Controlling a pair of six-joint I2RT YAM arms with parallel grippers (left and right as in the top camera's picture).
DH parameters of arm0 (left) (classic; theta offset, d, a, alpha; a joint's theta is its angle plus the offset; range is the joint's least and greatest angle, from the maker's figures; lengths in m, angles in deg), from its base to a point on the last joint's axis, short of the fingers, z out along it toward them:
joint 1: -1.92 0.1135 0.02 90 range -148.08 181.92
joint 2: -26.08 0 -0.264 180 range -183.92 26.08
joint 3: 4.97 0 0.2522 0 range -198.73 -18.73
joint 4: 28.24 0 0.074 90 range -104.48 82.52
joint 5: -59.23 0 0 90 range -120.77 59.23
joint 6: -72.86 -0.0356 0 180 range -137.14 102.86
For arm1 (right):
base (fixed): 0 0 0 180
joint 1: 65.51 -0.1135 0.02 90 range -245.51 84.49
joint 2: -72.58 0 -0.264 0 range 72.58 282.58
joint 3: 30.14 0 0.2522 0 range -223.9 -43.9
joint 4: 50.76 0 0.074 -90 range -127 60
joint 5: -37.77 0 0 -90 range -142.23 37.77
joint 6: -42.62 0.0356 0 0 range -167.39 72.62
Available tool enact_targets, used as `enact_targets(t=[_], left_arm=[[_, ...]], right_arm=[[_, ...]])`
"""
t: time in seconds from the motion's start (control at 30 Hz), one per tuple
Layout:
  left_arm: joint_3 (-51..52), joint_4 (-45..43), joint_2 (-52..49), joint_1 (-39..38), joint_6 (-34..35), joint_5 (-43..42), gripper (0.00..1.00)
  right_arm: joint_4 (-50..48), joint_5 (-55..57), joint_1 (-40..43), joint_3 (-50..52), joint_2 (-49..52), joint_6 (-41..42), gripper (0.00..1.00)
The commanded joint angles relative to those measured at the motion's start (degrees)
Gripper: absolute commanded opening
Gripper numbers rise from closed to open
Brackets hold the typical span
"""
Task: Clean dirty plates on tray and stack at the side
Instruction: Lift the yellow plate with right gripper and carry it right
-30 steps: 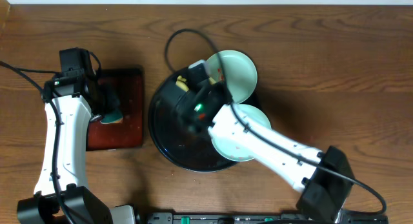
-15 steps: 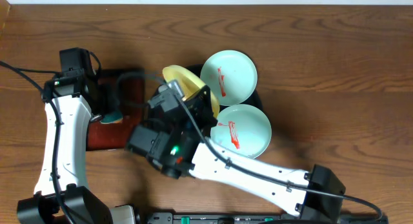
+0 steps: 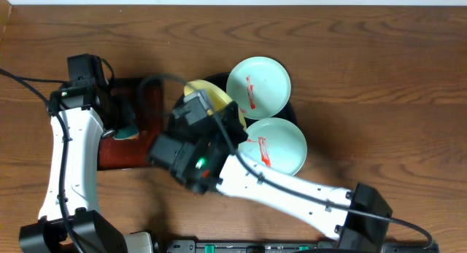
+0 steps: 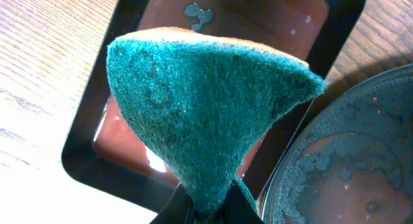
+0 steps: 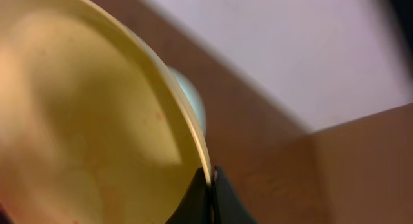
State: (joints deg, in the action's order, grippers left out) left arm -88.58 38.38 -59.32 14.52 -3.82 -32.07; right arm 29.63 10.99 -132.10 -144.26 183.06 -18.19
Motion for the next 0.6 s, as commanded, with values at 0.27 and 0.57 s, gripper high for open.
enact_targets(t=[0.27,0.57], left_arm=[[0.4,0.2,0.0,0.2,0.5,0.7,0.08],[0.4,0.3,0.0,0.2,0.6,0.7,0.08]], right_arm=[[-0.5,-56.8,22.7,-0.8,-5.7,-7.3,0.01],[3.3,-80.5,47.1,-0.7,-8.3,-16.0,0.01]])
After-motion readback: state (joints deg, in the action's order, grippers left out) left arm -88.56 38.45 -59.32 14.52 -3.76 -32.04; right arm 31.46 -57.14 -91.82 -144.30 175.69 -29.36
